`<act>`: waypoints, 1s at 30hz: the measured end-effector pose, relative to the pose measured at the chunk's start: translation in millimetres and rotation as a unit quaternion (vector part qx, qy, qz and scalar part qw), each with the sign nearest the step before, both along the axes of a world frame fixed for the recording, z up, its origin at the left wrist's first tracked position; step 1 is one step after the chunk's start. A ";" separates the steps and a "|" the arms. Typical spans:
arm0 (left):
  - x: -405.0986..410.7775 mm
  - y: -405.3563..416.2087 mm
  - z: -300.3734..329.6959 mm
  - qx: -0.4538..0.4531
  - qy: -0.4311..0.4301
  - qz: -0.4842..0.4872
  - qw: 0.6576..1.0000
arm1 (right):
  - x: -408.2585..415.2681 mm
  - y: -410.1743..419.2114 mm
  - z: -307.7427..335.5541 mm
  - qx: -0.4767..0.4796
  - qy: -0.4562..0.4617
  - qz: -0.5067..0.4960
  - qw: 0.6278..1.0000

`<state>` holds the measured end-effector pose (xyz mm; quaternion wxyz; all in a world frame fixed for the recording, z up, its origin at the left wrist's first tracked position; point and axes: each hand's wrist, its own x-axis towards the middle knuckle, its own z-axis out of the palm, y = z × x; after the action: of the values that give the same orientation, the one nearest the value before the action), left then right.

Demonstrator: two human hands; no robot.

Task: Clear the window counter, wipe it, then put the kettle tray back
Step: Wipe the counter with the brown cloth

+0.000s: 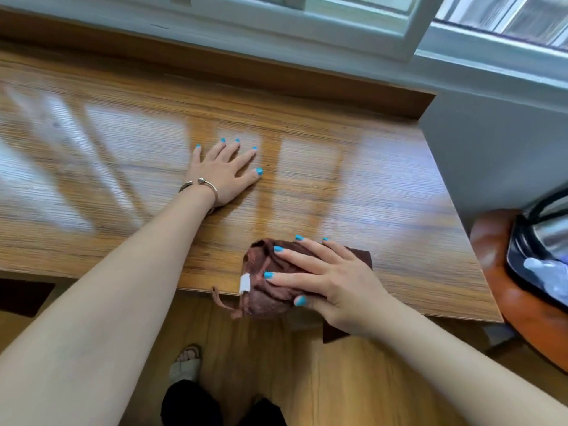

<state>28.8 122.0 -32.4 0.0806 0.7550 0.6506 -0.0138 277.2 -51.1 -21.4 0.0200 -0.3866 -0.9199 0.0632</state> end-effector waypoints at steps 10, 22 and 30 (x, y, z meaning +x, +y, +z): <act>2.7 0.4 7.1 0.013 -0.010 0.022 1.000 | 15.2 143.3 7.7 -0.037 0.005 -0.252 0.967; 122.3 82.5 18.5 -0.035 -0.075 -0.063 0.995 | 52.6 18.7 6.1 -0.047 0.002 -0.042 0.998; 125.3 98.5 0.1 0.040 -0.066 -0.023 0.997 | 86.3 198.1 9.4 -0.036 0.023 -0.199 0.979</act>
<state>154.1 220.5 -32.3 0.0929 0.7720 0.6260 0.0598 363.5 146.9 -12.0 0.0391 -0.5609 -0.8209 0.0995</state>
